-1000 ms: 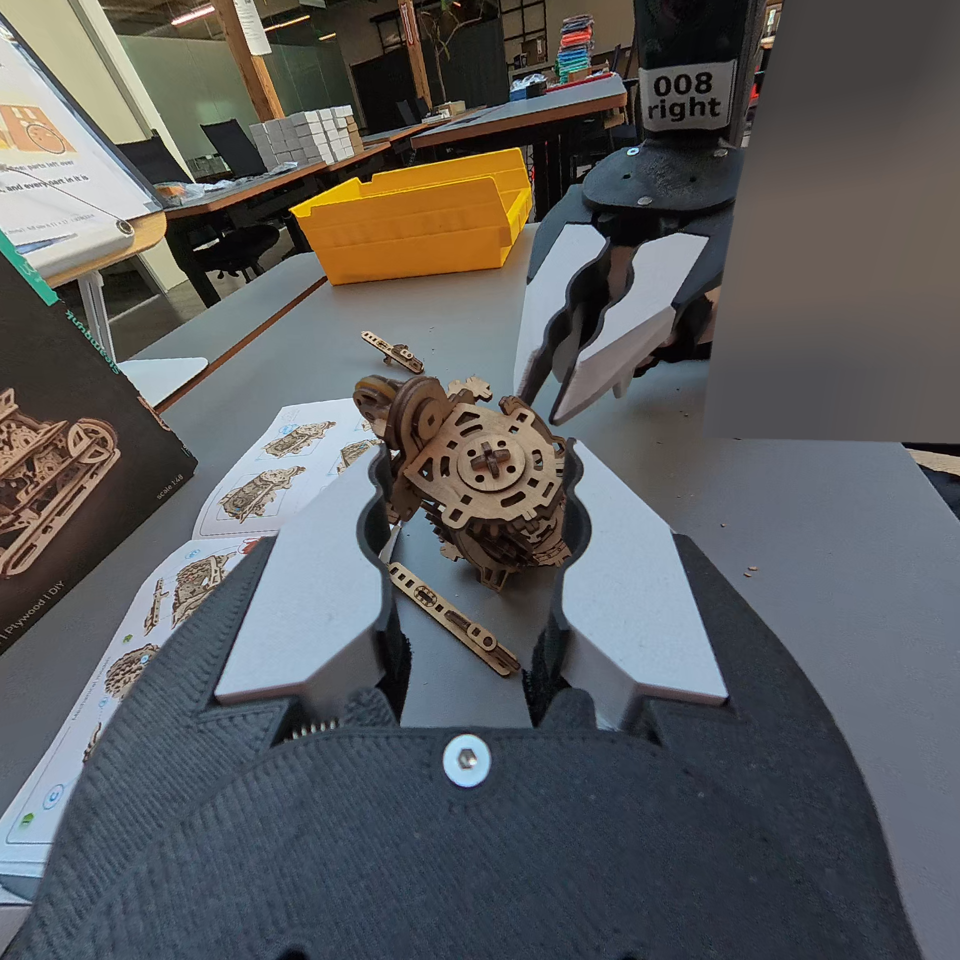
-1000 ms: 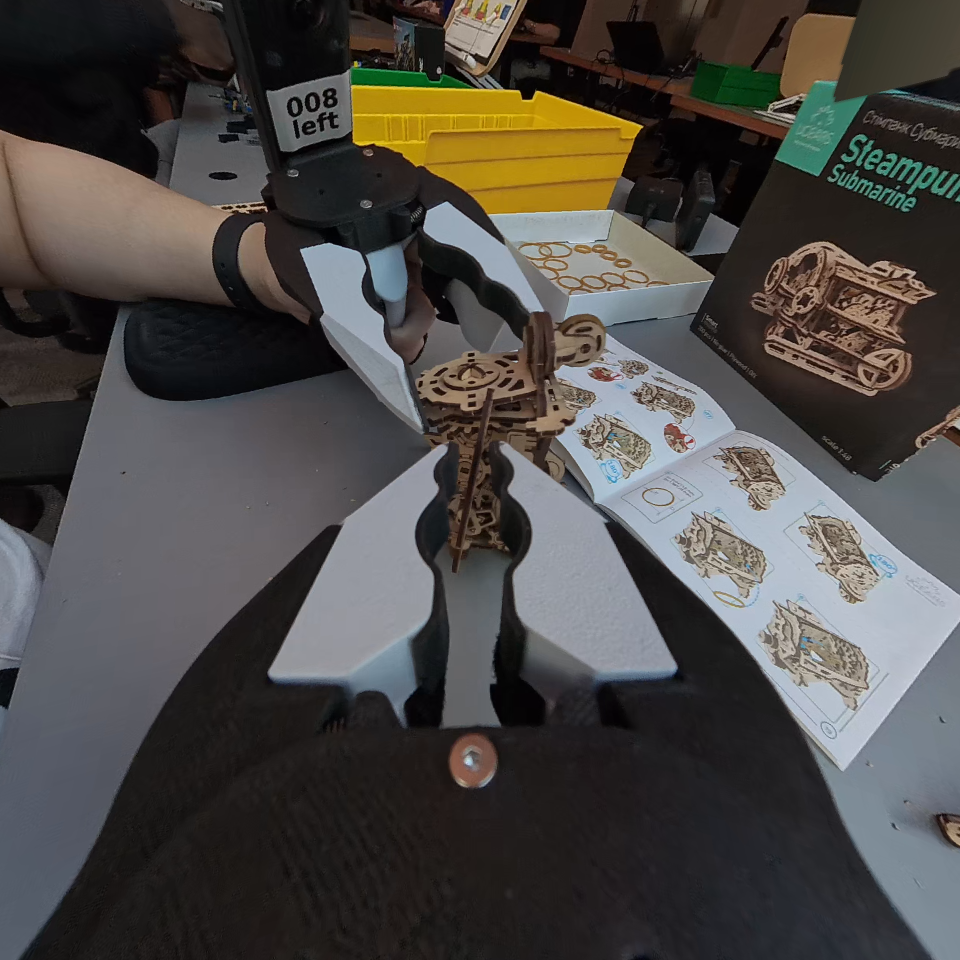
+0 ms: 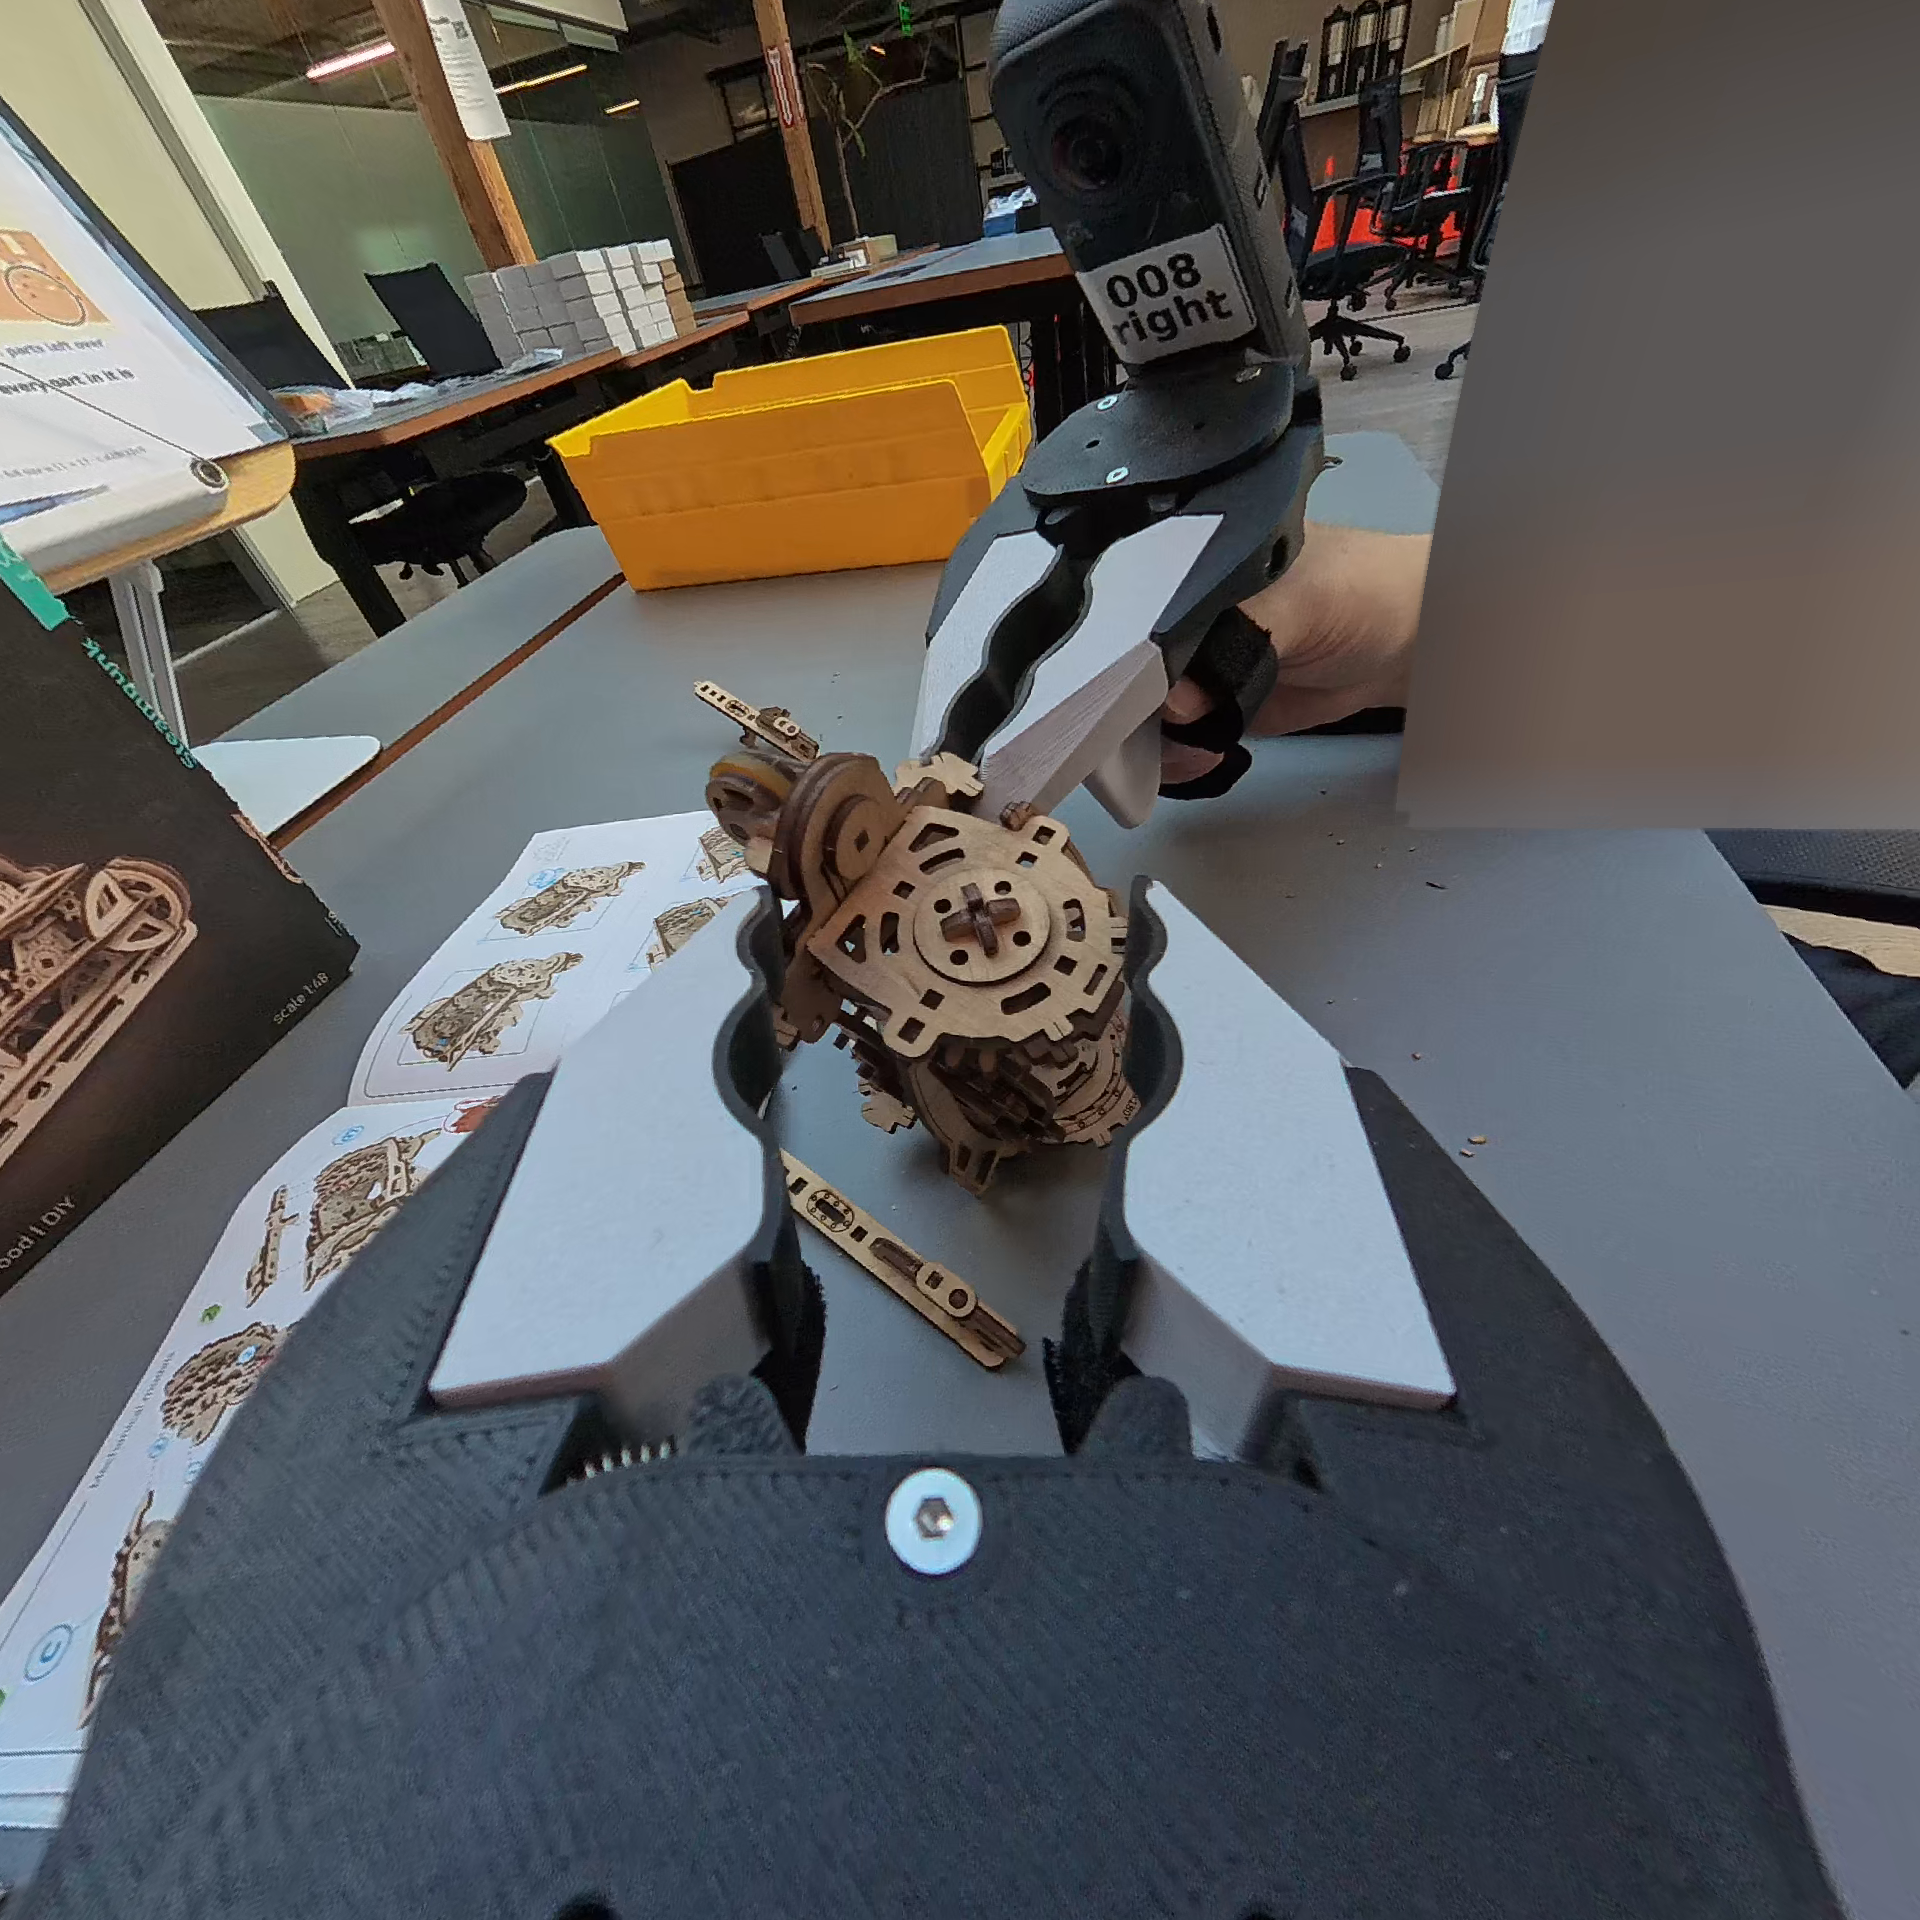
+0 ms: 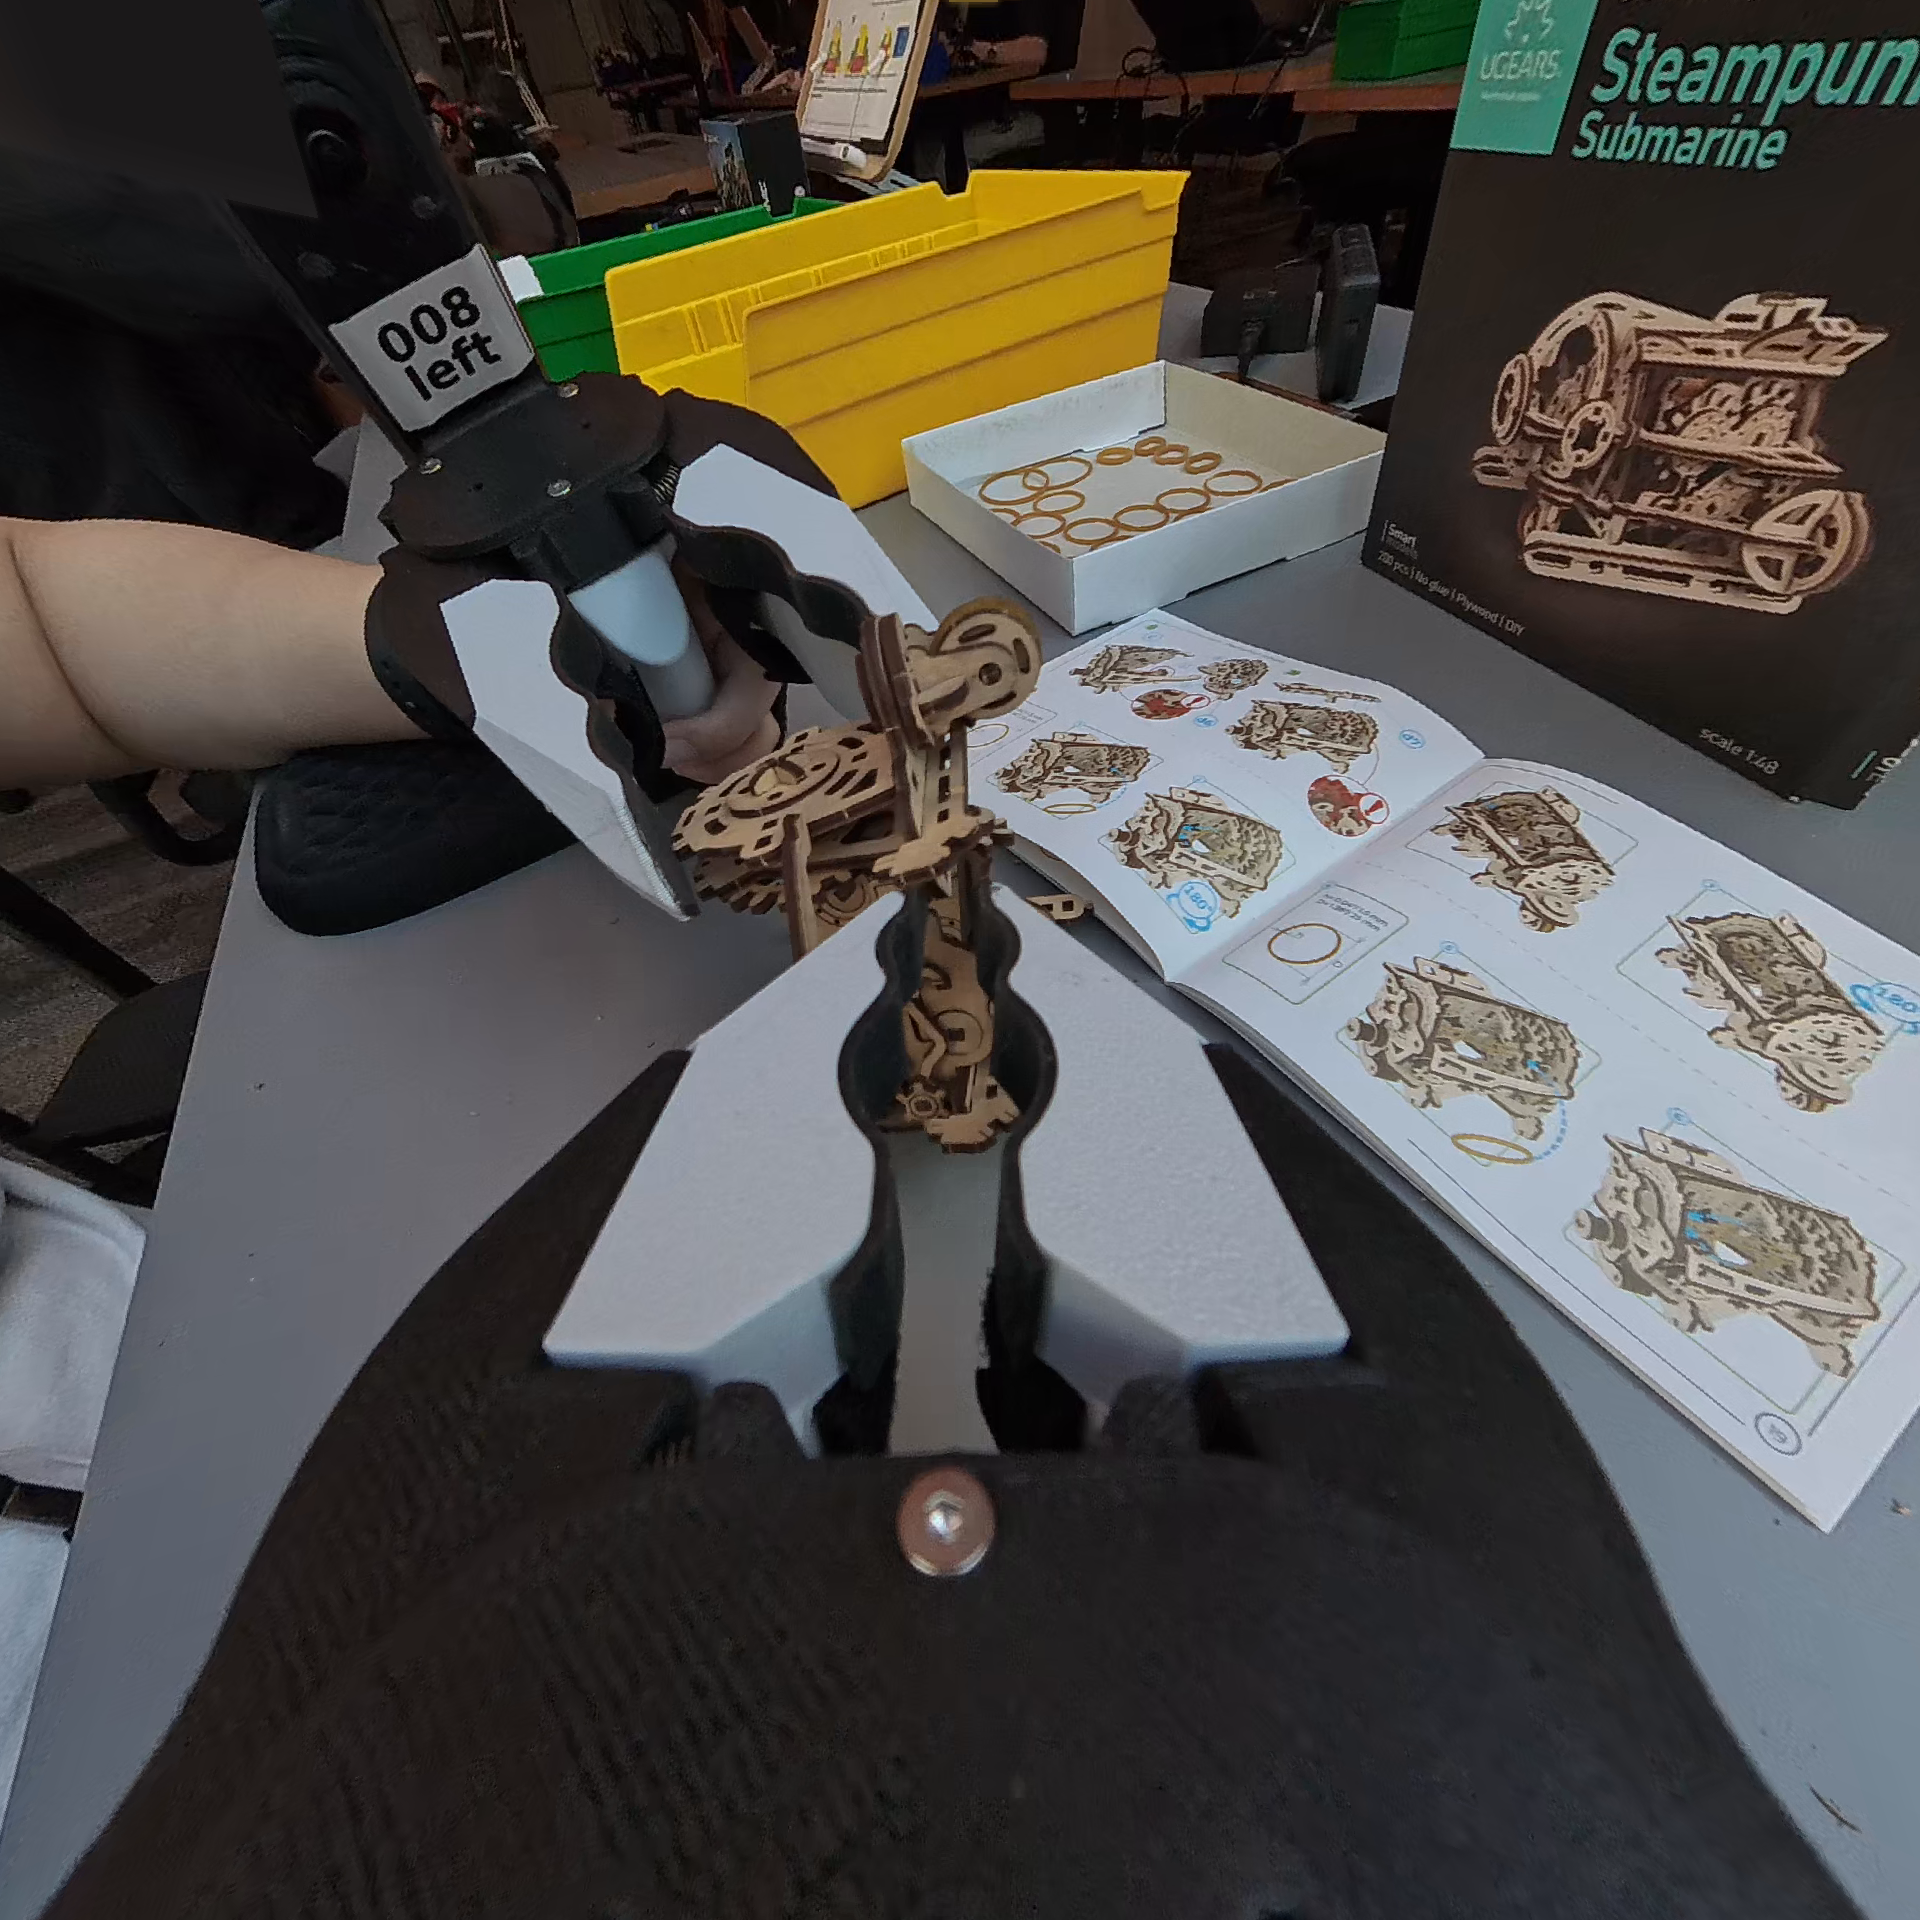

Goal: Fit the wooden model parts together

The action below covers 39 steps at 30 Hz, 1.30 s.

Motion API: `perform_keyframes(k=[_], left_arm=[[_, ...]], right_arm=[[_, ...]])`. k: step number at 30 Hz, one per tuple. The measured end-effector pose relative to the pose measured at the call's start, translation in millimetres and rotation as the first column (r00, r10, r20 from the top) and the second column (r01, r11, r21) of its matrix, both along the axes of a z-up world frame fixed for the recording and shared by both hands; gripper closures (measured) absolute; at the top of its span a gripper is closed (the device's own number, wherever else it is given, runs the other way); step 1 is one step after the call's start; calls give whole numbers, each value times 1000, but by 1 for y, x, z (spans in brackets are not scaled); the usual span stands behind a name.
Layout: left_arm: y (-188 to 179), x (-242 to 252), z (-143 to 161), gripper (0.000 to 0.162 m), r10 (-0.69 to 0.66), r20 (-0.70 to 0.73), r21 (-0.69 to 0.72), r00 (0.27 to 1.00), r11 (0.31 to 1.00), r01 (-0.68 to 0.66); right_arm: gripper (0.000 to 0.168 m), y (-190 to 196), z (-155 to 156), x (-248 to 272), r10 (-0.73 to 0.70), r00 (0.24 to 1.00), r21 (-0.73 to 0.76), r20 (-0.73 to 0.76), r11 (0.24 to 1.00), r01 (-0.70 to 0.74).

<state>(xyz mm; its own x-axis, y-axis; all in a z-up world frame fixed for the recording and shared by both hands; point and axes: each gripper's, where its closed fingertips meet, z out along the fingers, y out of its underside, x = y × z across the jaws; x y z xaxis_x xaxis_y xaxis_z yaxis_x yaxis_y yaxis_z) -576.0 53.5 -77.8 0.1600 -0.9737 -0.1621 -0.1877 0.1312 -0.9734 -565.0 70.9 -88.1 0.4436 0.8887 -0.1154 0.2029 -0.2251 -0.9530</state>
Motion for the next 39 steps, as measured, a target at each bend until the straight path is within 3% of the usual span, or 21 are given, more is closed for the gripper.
perform_keyframes(k=[18, 39], left_arm=[[-4, 0, -1, 98, -20, -68, 61, 997, 998, 24], [-6, 2, 0, 98, -26, -91, 52, 995, 998, 31]], right_arm=[[160, -2, -1, 2, -35, 999, 94, 32, 995, 32], [134, 6, 0, 14, -184, 982, 158, 30, 971, 177]])
